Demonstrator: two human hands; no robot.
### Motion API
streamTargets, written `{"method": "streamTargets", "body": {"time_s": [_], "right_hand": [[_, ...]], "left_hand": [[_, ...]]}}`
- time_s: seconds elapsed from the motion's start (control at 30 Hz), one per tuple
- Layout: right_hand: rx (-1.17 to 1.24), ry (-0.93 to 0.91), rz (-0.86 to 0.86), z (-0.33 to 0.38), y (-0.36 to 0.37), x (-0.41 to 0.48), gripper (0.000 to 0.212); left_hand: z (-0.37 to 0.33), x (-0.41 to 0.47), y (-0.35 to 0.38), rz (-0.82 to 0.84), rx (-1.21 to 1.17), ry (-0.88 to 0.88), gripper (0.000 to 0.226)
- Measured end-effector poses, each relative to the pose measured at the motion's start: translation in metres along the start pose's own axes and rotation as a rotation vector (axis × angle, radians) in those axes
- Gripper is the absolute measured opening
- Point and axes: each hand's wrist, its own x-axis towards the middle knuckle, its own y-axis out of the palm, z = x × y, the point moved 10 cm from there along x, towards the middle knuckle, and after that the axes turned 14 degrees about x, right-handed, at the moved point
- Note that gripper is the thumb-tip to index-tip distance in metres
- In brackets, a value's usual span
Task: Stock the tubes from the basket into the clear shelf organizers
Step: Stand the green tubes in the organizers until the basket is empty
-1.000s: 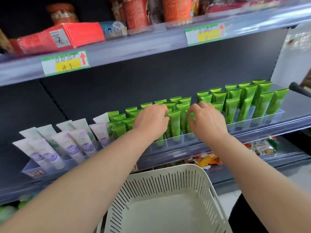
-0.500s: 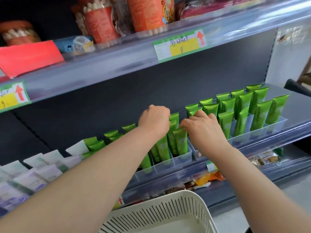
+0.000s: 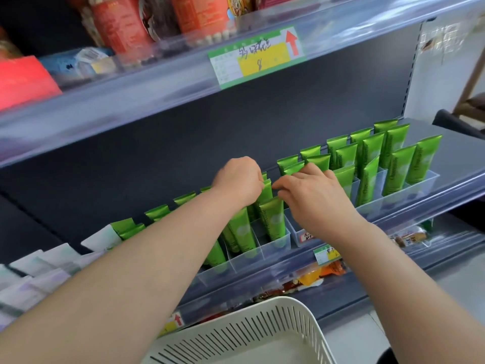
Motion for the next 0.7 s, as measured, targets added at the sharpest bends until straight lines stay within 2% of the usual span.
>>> {"method": "streamTargets", "body": {"time_s": [0.1,0.2,0.3,0.6,0.7], "right_hand": [[0.023,0.012,-0.047,-0.001,-0.008,-0.001,0.024],[0.043,0.028,-0.076,-0.002,-0.013,0.001,0.024],[0.075,0.043,-0.098,-0.003,-0.014,0.003,0.024],[0.134,0.022,-0.065,-0.003,-0.010,0.003,0.026],[0.142,0.025,-0.072,-0.004,-0.011,0.003,0.027]], "left_hand": [[0.014,0.001,-0.007,0.017,-0.093,-0.041,0.018],[0.029,0.006,-0.023,-0.072,-0.122,-0.095,0.020],[0.037,0.011,-0.029,-0.128,-0.102,-0.107,0.012],[0.039,0.028,0.002,0.008,0.025,-0.120,0.016],[0.041,0.032,0.003,-0.014,0.029,-0.133,0.016]]}}
